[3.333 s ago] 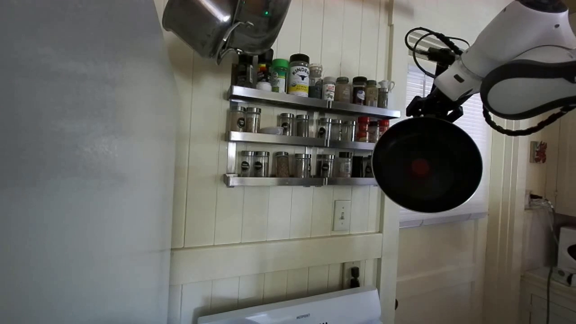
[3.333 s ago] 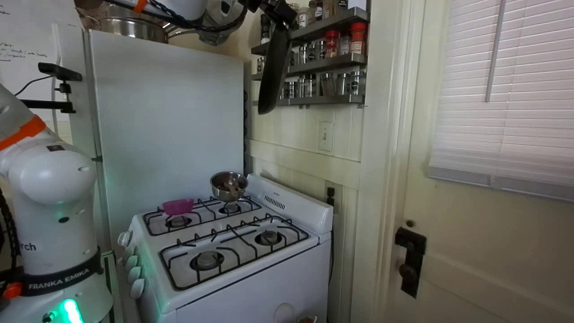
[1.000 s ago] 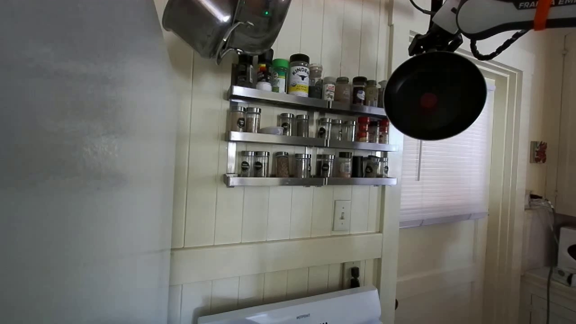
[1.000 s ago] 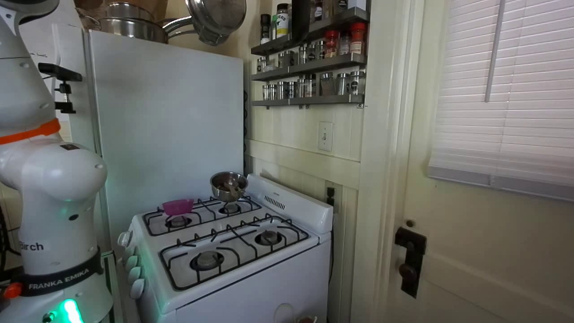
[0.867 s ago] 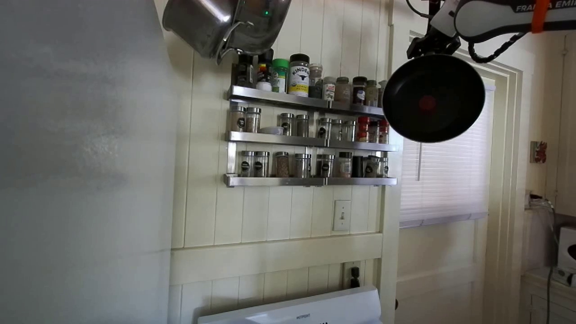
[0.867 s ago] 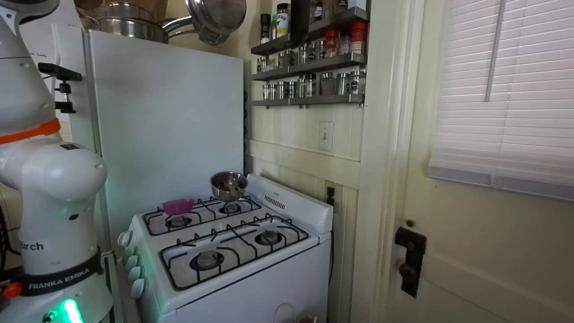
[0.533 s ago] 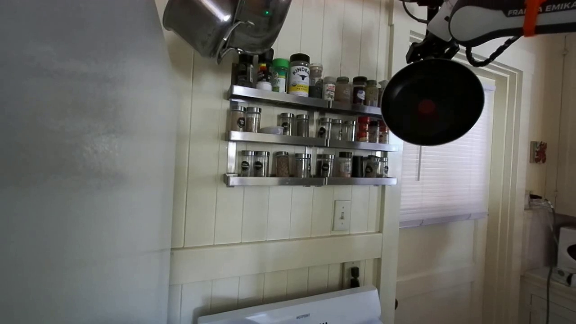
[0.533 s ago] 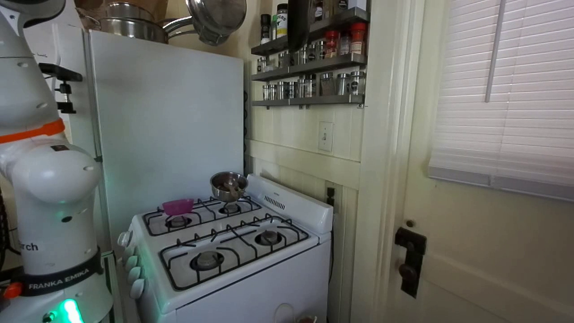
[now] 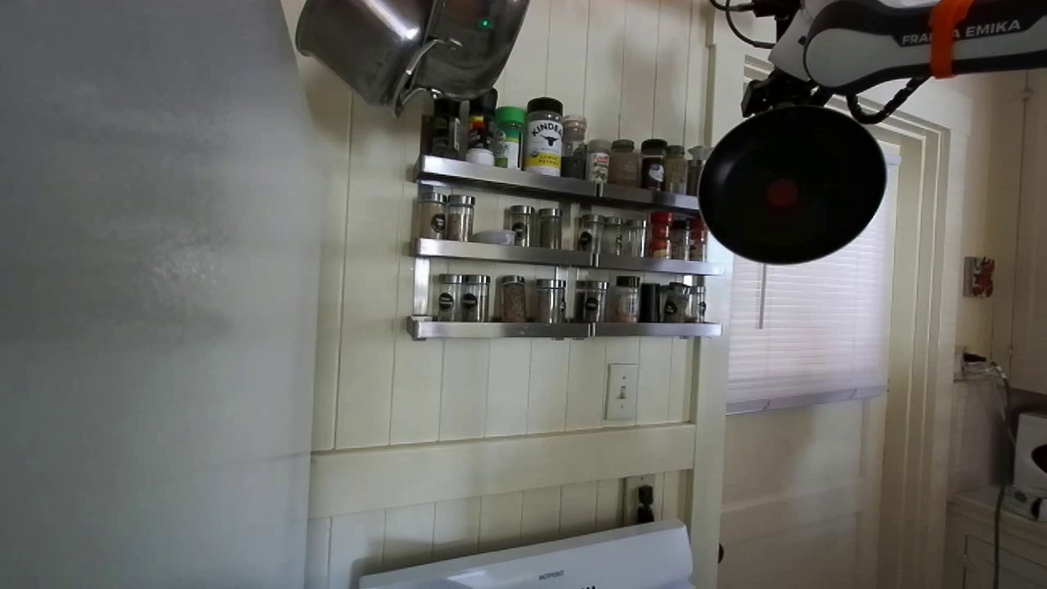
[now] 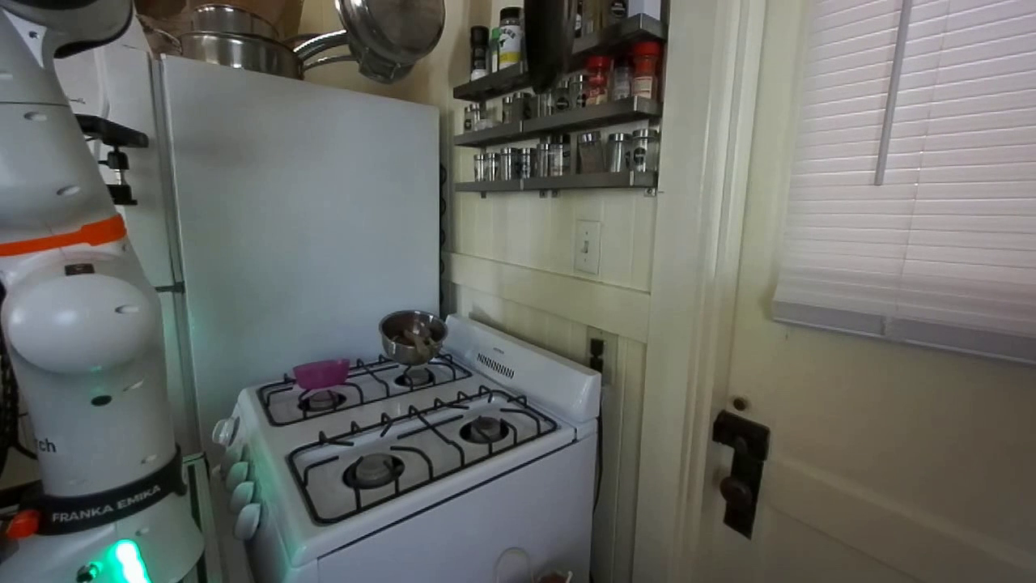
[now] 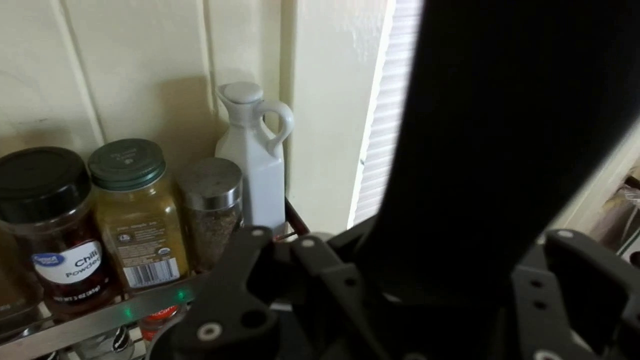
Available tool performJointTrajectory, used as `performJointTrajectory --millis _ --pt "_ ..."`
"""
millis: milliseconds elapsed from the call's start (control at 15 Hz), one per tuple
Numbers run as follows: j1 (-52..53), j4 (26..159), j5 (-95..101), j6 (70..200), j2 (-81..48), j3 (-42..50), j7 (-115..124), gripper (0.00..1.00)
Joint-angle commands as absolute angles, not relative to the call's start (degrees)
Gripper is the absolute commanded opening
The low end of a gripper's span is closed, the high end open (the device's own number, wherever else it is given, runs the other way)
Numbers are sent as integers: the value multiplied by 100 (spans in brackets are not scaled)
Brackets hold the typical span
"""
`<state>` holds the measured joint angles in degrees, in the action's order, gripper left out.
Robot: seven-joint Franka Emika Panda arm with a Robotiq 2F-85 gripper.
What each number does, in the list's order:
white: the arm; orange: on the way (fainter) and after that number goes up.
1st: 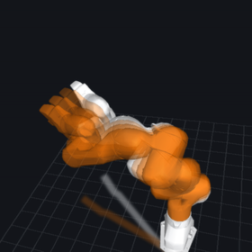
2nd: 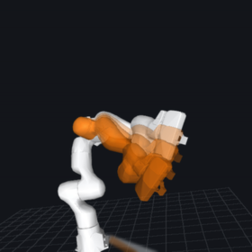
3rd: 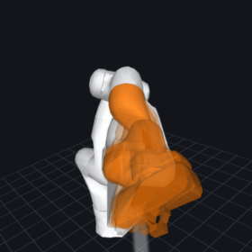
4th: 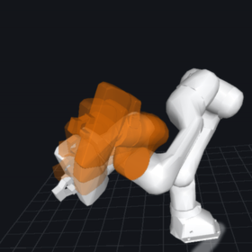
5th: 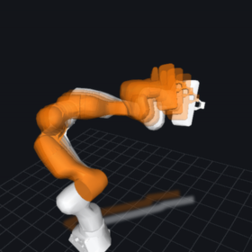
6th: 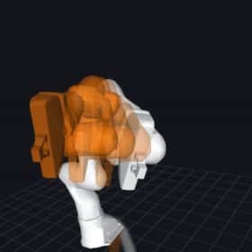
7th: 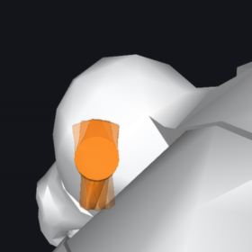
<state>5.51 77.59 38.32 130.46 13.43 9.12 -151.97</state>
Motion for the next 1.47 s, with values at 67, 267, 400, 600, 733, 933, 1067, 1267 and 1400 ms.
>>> performJointTrajectory --millis 67,267,400,600,733,933,1067,1267,1400 --pt "-14 7223 4057 12986 1132 462 -14949 3" --pt "15 7056 4229 12973 1040 460 -14828 3" --pt "39 6933 4294 12957 958 444 -14822 3" --pt "-97 6620 4307 12851 751 296 -14828 3" --pt "-124 6383 4284 12728 607 259 -14845 3" --pt "-141 5984 4214 12445 379 231 -14902 3" --pt "-69 5786 4217 12260 272 294 -14897 3" --pt "-139 5320 4169 11978 11 241 -14940 3" --pt "-133 5023 4108 11799 -150 252 -14988 3"
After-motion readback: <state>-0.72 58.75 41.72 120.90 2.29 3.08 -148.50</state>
